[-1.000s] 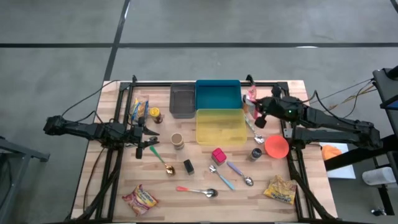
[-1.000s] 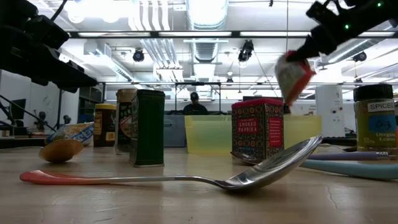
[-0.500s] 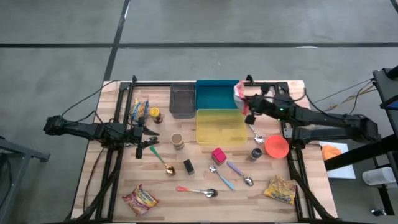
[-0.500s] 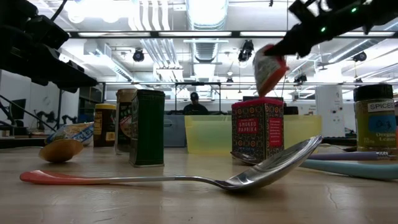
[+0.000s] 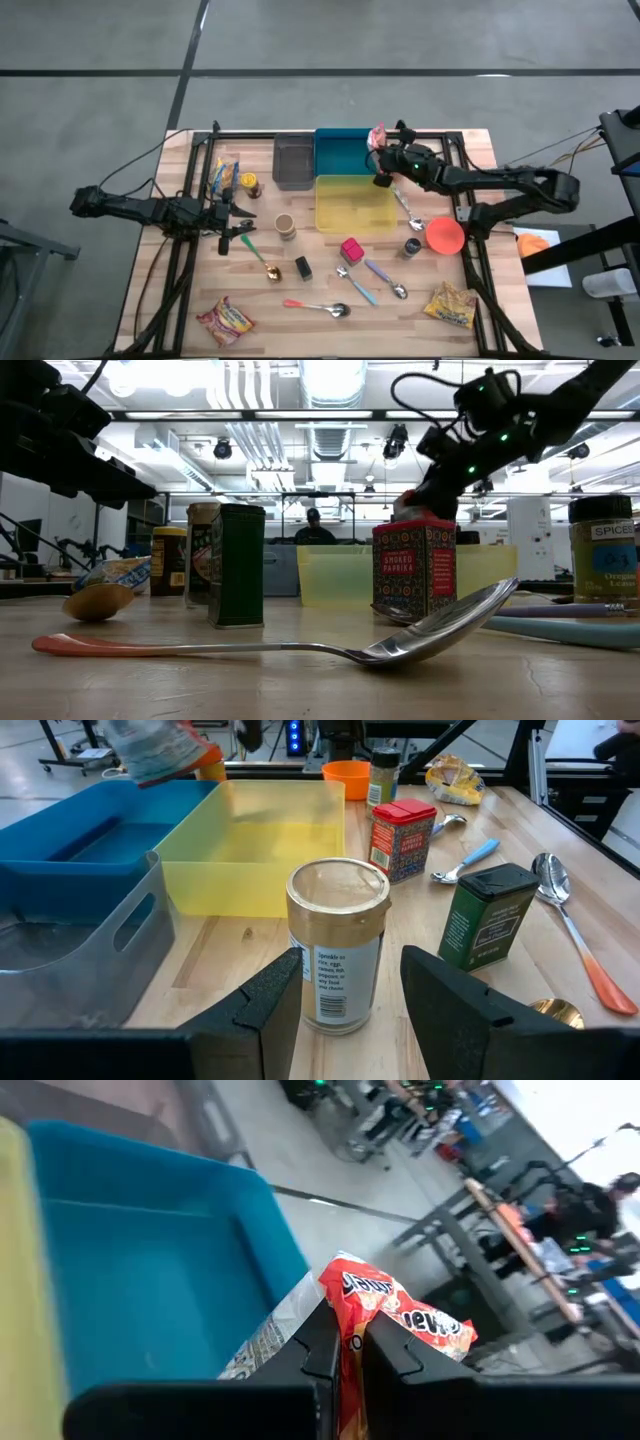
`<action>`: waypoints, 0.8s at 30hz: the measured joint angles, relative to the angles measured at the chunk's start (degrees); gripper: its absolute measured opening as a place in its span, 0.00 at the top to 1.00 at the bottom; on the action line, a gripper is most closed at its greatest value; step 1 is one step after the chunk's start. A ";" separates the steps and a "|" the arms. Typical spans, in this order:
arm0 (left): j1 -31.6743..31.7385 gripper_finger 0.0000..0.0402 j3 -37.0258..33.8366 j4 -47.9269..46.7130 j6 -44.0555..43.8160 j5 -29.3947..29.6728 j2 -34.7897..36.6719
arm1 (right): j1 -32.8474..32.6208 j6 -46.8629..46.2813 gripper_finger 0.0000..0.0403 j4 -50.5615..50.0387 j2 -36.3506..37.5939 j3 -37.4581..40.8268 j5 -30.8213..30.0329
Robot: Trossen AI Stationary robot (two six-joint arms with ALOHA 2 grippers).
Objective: Pick & Place Food Item
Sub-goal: Put the orange noodle pack into the blue bin
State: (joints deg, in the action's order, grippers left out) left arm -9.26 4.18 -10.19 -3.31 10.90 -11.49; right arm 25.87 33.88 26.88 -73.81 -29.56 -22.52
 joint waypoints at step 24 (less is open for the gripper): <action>0.01 0.57 0.00 0.00 0.00 0.00 0.00 | 2.69 -13.24 0.97 2.35 -13.74 -1.05 1.89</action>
State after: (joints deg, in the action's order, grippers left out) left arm -9.26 4.18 -10.20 -3.31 10.90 -11.49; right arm 28.56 20.64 29.22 -87.55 -30.61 -20.63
